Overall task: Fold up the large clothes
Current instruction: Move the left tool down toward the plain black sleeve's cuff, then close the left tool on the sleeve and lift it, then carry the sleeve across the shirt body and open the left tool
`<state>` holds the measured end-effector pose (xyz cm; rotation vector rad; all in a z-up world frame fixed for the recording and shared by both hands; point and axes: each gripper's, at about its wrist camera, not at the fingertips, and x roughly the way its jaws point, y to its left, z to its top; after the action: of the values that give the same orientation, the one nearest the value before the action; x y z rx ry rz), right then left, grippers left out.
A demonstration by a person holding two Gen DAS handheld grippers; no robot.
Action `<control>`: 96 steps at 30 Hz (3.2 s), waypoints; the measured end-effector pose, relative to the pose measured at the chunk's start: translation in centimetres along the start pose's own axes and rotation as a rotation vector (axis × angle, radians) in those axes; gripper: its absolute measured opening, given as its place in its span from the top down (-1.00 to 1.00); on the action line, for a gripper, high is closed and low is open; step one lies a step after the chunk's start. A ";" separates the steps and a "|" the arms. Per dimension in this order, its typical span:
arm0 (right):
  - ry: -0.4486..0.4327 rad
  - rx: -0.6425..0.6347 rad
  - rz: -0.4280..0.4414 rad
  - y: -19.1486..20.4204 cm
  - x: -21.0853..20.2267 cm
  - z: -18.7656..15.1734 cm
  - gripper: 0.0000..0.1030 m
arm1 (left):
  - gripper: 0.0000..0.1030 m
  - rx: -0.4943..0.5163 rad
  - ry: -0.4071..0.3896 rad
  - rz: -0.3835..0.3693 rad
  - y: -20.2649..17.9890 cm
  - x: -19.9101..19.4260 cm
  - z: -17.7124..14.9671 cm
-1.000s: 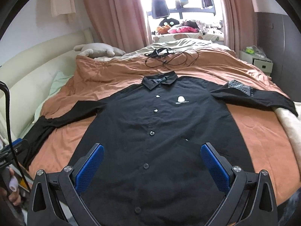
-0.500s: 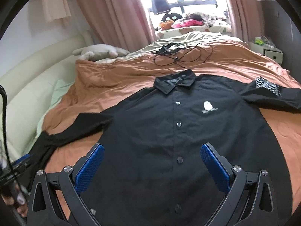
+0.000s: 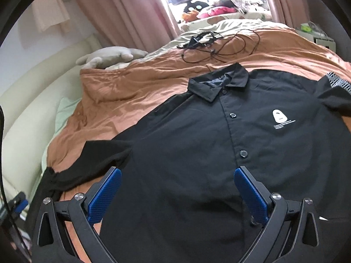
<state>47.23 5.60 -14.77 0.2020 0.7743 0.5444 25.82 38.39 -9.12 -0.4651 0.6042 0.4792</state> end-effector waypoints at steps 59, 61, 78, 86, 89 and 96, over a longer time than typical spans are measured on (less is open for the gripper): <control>0.345 0.202 0.356 3.3 13.8 2.9 0.43 | 0.88 -0.027 -0.154 0.034 -3.8 0.2 16.5; 0.312 0.229 0.346 2.0 11.9 3.2 0.43 | 0.88 0.003 -0.172 -0.014 -6.7 -0.7 17.0; 0.118 0.369 0.184 -12.6 -0.2 4.3 0.37 | 0.88 0.220 -0.143 -0.325 -27.2 -1.8 17.2; 0.073 0.428 0.121 -16.1 -1.7 5.1 0.37 | 0.88 0.307 -0.081 -0.439 -34.5 0.4 15.3; 0.063 0.460 0.117 -16.9 -1.6 5.3 0.37 | 0.88 0.329 -0.052 -0.476 -37.1 1.7 14.3; 0.030 0.550 0.085 -20.5 -2.4 5.3 0.37 | 0.88 0.365 0.028 -0.559 -41.6 5.4 10.6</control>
<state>57.59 -12.89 -17.09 0.7390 0.9363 0.4041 56.99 12.76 6.43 -0.2730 0.5454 -0.1704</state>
